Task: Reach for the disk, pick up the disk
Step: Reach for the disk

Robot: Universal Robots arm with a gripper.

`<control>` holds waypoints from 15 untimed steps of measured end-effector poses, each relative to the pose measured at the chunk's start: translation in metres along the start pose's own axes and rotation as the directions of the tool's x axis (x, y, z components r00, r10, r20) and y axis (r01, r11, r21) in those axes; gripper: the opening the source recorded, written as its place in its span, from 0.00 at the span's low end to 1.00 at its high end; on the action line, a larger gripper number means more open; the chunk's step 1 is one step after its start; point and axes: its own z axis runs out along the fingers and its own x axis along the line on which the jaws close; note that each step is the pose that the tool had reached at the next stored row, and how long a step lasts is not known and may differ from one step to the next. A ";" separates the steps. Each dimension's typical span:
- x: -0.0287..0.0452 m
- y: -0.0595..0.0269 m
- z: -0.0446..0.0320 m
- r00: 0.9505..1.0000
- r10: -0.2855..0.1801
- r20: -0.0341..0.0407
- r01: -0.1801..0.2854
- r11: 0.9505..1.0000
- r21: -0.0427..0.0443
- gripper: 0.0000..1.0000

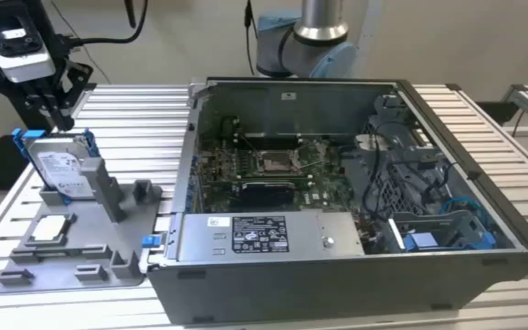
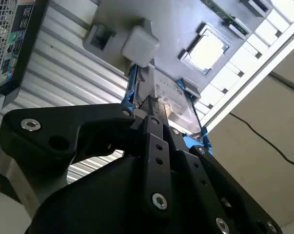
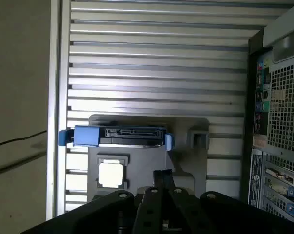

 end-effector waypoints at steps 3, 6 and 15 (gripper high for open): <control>-0.0001 0.0000 0.0000 1.000 0.000 0.000 0.000 1.000 0.000 0.00; -0.0001 0.0000 0.0000 1.000 0.000 0.000 0.000 1.000 0.000 0.00; 0.0000 0.0035 0.0002 1.000 0.000 0.000 0.000 1.000 0.000 0.00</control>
